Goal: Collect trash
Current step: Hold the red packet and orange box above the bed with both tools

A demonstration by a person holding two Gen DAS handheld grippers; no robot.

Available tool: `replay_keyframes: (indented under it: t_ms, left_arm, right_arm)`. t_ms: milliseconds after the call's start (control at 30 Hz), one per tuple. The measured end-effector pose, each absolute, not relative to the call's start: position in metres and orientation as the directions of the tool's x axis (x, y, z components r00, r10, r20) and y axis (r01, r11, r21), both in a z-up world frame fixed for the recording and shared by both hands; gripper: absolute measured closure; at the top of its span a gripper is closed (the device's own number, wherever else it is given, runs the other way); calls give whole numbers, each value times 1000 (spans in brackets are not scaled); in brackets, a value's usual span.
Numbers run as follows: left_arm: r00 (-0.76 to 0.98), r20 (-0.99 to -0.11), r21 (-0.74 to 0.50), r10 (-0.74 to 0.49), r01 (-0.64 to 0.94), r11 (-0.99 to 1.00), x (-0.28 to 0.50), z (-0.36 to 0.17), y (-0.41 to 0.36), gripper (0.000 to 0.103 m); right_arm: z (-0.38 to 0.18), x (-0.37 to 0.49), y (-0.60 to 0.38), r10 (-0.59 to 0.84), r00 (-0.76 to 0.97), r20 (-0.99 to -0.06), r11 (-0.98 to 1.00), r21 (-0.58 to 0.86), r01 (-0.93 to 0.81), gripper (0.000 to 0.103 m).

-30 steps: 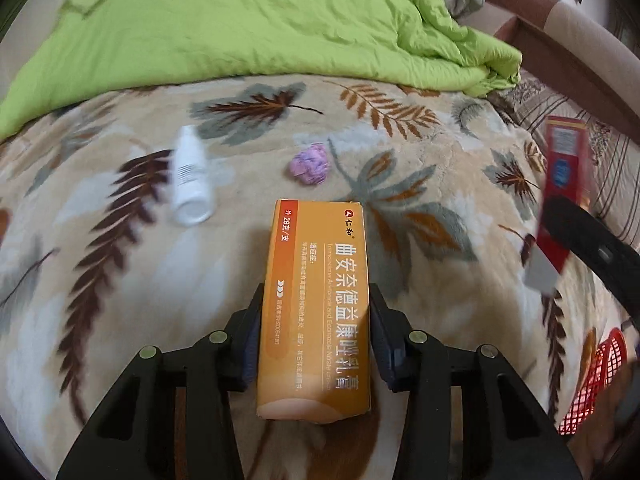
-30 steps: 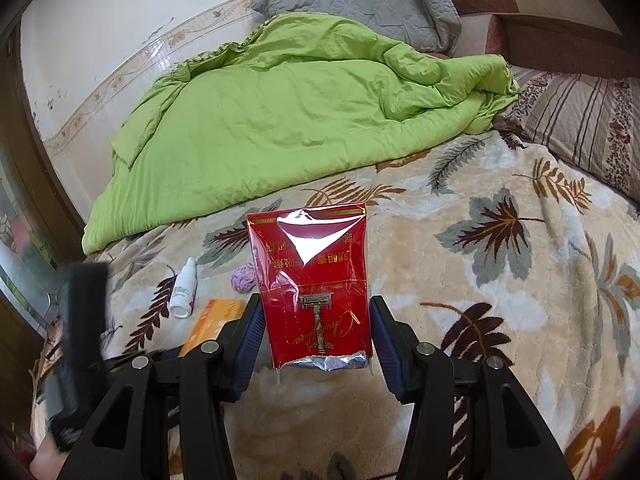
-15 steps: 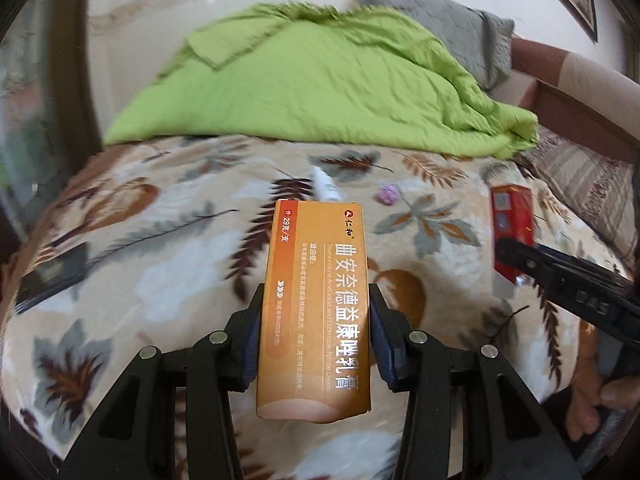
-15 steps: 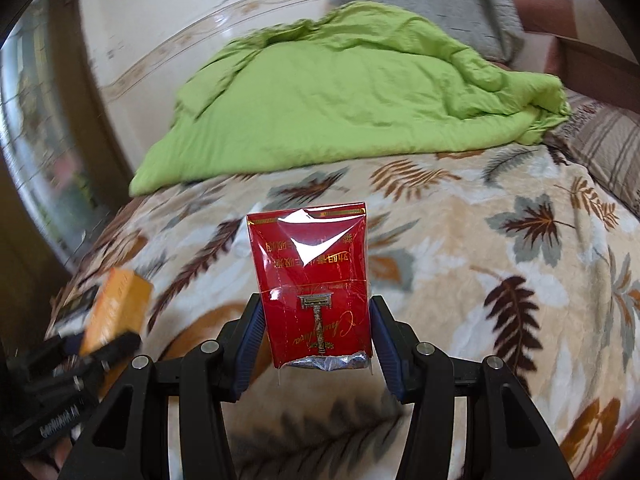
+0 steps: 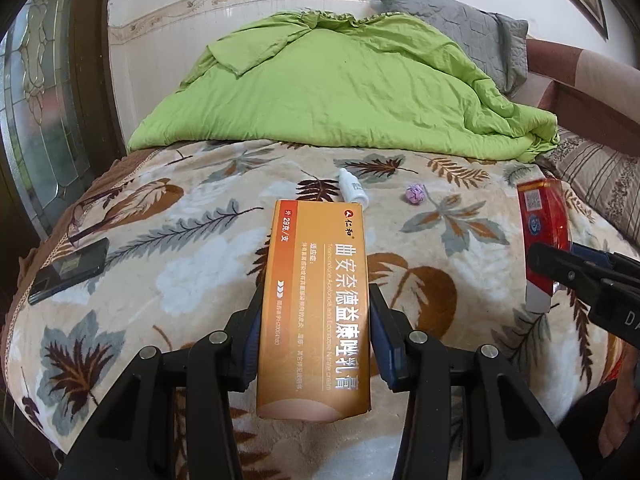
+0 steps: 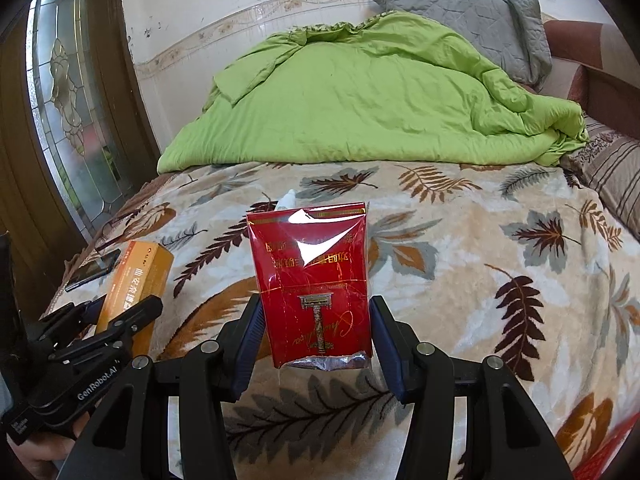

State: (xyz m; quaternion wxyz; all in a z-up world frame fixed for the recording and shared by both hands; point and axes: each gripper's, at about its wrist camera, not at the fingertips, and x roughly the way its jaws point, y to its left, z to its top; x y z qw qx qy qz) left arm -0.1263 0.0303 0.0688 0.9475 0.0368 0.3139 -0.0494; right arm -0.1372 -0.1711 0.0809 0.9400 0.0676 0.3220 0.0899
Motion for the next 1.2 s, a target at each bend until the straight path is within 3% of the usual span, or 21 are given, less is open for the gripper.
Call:
replay_keyframes:
  t_ms: [1200]
  left_arm:
    - [798,-600,50,-52,102,994,-113,65,35,58]
  right_arm:
    - [71,-127,-176,220,761,-610,972,204,-117,47]
